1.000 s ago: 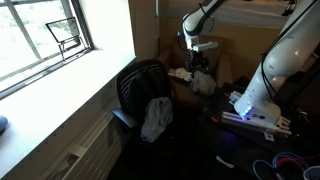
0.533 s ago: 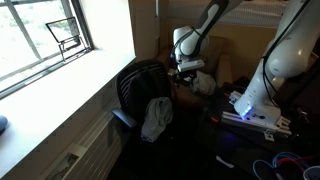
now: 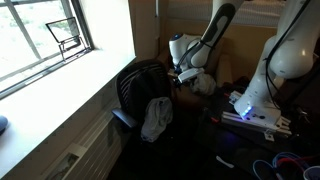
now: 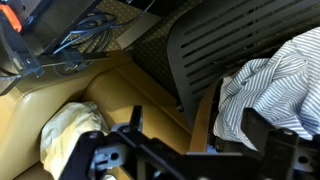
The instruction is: Move the belt to the seat of the black chair
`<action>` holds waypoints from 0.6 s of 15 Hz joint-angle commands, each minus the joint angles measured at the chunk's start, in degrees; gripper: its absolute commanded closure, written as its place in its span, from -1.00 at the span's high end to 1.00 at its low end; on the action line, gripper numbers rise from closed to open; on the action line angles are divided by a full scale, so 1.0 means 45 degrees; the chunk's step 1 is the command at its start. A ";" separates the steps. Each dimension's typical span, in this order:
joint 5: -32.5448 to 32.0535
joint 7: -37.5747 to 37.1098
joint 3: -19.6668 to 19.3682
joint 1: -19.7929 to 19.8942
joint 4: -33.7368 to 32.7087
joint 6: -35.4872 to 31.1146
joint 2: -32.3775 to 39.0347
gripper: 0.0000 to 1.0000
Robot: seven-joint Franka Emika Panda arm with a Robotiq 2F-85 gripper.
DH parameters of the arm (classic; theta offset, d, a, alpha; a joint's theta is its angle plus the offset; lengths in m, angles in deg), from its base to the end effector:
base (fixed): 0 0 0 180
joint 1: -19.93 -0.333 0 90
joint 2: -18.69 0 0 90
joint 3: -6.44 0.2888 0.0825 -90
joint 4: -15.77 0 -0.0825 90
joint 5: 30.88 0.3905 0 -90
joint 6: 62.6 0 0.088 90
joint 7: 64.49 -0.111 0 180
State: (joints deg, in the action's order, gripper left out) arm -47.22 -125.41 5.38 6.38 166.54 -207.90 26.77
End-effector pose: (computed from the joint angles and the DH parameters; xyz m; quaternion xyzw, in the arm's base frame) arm 0.3894 0.0885 0.1443 0.9478 -0.2887 -0.0532 0.1243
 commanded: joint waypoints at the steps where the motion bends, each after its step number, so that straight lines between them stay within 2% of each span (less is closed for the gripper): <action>1: -0.2344 -0.2208 -0.0410 0.0261 -0.0556 -0.0837 0.1788 1.00; 3: -0.3493 -0.4190 -0.1308 0.0291 -0.0949 -0.2090 0.2998 1.00; 5: -0.4047 -0.5499 -0.2350 -0.0062 -0.1486 -0.3164 0.4112 1.00; 7: -0.3430 -0.6091 -0.3003 -0.0150 -0.2171 -0.4461 0.5341 1.00; 8: -0.2376 -0.5880 -0.2794 0.0135 -0.2438 -0.4920 0.5796 1.00; 9: -0.2517 -0.5149 -0.3172 -0.0470 -0.1613 -0.4295 0.4758 1.00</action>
State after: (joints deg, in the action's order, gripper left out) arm -61.59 -150.99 -7.07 6.75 158.89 -226.92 48.23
